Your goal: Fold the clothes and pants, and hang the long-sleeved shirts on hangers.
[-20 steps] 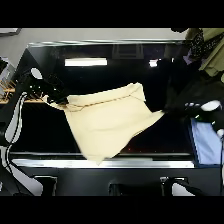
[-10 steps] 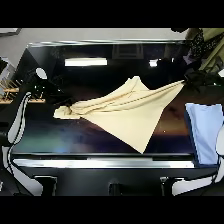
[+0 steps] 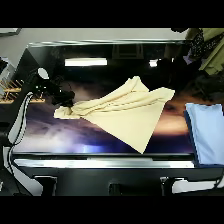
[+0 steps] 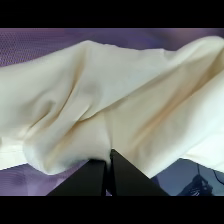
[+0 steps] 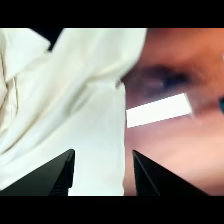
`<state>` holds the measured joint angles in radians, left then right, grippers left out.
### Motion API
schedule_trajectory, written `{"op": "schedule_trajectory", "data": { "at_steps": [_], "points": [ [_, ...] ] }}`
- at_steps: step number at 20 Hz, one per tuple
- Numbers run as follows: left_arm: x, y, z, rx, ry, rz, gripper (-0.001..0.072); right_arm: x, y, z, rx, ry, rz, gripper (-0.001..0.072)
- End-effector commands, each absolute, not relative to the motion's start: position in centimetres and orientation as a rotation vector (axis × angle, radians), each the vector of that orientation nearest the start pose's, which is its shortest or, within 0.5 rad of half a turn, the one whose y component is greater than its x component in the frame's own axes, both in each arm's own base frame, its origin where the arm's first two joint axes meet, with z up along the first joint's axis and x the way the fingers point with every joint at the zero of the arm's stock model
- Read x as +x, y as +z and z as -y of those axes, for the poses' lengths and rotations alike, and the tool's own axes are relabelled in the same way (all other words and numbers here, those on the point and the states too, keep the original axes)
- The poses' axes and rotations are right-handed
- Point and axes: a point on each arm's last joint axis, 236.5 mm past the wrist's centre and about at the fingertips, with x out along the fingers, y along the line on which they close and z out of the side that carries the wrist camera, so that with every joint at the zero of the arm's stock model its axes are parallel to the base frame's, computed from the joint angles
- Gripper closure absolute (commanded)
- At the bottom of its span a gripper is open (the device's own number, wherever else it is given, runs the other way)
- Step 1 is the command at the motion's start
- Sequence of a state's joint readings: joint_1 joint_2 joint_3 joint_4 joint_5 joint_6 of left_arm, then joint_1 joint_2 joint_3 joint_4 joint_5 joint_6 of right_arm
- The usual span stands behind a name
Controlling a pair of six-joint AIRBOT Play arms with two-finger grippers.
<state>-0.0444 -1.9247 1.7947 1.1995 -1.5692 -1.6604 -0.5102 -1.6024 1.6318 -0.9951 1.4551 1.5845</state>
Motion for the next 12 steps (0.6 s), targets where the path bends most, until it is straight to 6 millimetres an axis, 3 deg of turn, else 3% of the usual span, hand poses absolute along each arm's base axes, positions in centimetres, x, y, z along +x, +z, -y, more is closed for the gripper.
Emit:
{"op": "schedule_trajectory", "data": {
  "at_steps": [1, 5, 8, 12],
  "points": [
    [43.6, -5.7, 10.8, -0.342, -0.24, -1.706, 0.0692, 38.1, 6.0, 7.3, 0.897, 0.079, -1.239, 0.0239],
    [43.5, -5.6, 11.4, -0.336, -0.251, -1.708, 0.0692, 30.1, 0.3, 0.5, 1.0, 0.124, -1.292, 0.0227],
    [43.3, -5.6, 12.1, -0.32, -0.264, -1.714, 0.0692, 25.1, -3.5, -2.4, 1.026, 0.075, -1.299, 0.0235],
    [43.2, -5.6, 12.5, -0.314, -0.27, -1.715, 0.0692, 20.9, -6.7, -5.5, 1.085, 0.065, -1.318, 0.0235]
  ]
}}
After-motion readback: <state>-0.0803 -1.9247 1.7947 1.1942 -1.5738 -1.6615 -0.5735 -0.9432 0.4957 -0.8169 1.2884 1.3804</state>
